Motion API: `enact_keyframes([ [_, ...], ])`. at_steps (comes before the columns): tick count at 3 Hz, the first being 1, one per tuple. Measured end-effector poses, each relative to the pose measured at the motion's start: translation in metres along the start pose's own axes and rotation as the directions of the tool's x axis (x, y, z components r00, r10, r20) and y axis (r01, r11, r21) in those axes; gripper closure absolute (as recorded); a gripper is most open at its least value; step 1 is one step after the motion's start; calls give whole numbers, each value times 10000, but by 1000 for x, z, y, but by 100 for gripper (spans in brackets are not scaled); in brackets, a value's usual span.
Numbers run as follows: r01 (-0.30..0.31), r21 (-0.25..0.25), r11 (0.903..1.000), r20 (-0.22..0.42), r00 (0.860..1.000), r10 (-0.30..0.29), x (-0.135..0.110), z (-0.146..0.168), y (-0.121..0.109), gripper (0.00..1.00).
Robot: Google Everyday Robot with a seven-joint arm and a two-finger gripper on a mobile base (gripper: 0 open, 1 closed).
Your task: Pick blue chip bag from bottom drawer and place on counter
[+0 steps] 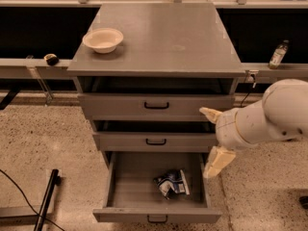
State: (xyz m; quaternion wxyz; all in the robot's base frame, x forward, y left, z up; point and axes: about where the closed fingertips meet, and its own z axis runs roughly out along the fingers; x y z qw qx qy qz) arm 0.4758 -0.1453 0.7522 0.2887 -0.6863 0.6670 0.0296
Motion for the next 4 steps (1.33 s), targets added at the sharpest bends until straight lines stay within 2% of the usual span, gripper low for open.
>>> enact_keyframes([
  [1, 479, 351, 9982, 198, 9986, -486, -1, 3, -4, 0],
  [2, -132, 253, 9996, 680, 9976, 114, 7, 39, -5, 0],
  [3, -657, -73, 9978, 645, 9957, 661, 28, 118, 10, 0],
  [4, -943, 29, 9955, 634, 9936, 940, 59, 190, 25, 0],
])
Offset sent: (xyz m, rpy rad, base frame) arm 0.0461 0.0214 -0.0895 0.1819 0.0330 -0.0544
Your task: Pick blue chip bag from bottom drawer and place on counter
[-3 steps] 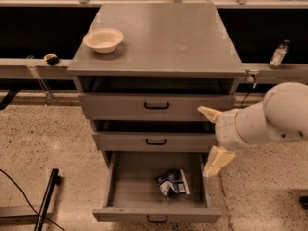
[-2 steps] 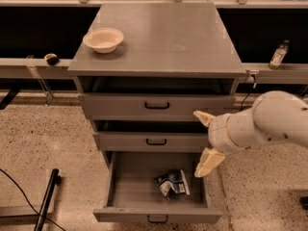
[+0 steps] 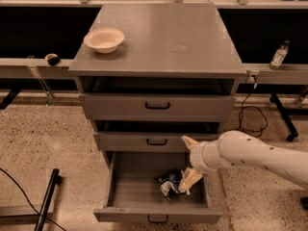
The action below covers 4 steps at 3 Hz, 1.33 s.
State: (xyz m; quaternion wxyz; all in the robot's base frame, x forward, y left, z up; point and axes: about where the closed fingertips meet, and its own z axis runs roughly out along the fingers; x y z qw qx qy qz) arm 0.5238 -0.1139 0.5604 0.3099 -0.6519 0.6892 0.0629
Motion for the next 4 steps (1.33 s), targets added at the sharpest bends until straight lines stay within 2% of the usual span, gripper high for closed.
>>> enact_keyframes([
  [1, -47, 678, 9977, 985, 9951, -20, 16, 28, -22, 0],
  [2, 297, 876, 9957, 867, 9955, -373, 18, 25, -30, 0],
  [3, 331, 910, 9953, 523, 9979, -379, 25, 40, -37, 0],
  [4, 226, 440, 9988, 450, 9987, -246, 50, 87, -37, 0],
])
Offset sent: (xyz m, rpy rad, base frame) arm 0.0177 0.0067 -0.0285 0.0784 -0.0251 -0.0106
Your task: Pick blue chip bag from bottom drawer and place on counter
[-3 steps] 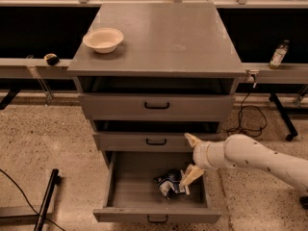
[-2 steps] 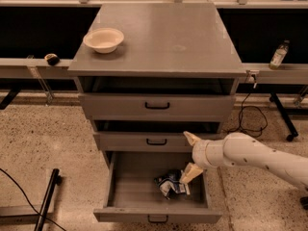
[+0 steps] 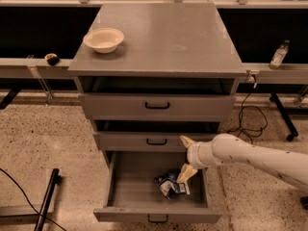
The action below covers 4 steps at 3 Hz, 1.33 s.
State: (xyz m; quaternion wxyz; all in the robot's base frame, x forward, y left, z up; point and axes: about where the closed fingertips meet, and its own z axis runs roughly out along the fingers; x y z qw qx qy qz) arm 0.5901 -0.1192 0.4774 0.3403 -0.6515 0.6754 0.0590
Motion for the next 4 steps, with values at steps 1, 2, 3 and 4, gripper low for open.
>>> enact_keyframes([
  [1, -404, -566, 9976, -279, 9989, 388, 35, 56, 22, 0],
  [2, -971, -1061, 9896, -347, 9950, 939, 71, 104, 46, 0],
  [3, -1334, -1404, 9811, -84, 9910, 1335, 92, 137, 70, 0],
  [4, -1331, -1419, 9809, -64, 9910, 1336, 92, 138, 70, 0],
])
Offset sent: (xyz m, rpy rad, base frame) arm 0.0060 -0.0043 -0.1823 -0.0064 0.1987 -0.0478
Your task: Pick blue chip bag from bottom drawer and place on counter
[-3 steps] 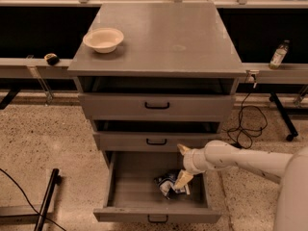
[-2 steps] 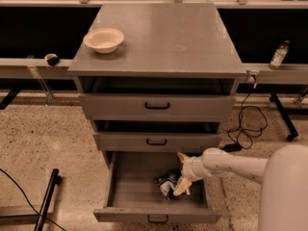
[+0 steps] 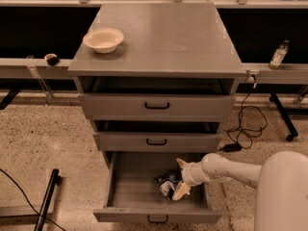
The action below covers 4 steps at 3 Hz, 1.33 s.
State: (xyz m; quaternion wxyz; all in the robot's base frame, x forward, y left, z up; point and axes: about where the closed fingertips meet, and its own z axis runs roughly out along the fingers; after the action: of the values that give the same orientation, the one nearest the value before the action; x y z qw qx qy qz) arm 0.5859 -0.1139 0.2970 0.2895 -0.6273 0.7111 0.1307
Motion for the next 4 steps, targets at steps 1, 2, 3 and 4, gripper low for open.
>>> enact_keyframes([
  [1, 65, -336, 9994, 452, 9990, -50, 6, 30, 3, 0],
  [2, 339, -669, 9972, 841, 9961, -282, 14, 58, 11, 0],
  [3, 435, -1311, 9904, 874, 9957, -322, 27, 98, 27, 0],
  [4, 395, -1509, 9878, 825, 9962, -273, 36, 122, 29, 0],
])
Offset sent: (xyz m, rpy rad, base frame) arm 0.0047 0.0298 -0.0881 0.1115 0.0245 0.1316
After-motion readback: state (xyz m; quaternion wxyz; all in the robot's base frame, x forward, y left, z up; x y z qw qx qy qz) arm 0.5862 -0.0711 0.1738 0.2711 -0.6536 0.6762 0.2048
